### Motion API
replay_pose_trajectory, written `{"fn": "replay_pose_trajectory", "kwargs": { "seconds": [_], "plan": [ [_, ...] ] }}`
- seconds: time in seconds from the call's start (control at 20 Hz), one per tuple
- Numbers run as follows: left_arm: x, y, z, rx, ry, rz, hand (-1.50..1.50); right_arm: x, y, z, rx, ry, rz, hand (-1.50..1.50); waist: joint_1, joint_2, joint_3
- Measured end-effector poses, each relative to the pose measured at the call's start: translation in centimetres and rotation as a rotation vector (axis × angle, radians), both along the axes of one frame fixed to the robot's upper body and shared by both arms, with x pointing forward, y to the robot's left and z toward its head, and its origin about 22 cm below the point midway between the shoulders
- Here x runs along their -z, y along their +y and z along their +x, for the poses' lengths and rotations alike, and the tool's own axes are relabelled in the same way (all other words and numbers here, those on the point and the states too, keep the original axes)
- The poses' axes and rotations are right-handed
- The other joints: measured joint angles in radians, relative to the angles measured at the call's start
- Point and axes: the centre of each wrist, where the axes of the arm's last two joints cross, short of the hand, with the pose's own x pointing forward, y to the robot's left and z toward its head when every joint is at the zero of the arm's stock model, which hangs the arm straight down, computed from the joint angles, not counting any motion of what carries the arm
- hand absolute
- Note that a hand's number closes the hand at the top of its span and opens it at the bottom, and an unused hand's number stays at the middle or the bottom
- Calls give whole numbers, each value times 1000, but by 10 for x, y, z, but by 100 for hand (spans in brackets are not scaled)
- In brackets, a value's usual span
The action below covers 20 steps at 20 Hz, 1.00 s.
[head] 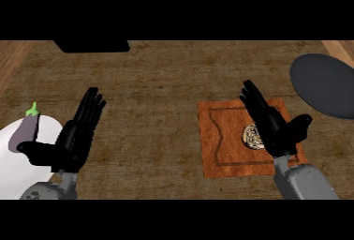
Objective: Pick the cupcake from the cutting board and place it in the pan
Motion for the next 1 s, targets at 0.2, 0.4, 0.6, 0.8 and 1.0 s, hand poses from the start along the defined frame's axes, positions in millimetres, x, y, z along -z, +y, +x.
{"fn": "replay_pose_trajectory", "kwargs": {
  "seconds": [0.2,0.4,0.6,0.8,1.0],
  "plan": [
    [5,-2,2,56,40,-4,0,-28,5,14,-197,-155,-152,150,26,15,-1],
    [15,-11,-2,122,126,-13,0,-77,7,30,-393,-430,-483,-150,51,9,-9],
    [19,-19,-2,174,192,-42,0,-79,-1,38,-449,-679,-630,-150,48,22,-2],
    [22,-17,-3,188,227,-54,0,-69,-18,44,-533,-830,-683,-150,41,23,0],
    [20,-17,-2,190,245,-66,0,-70,-21,41,-681,-797,-961,-150,32,17,-2]
  ]
}}
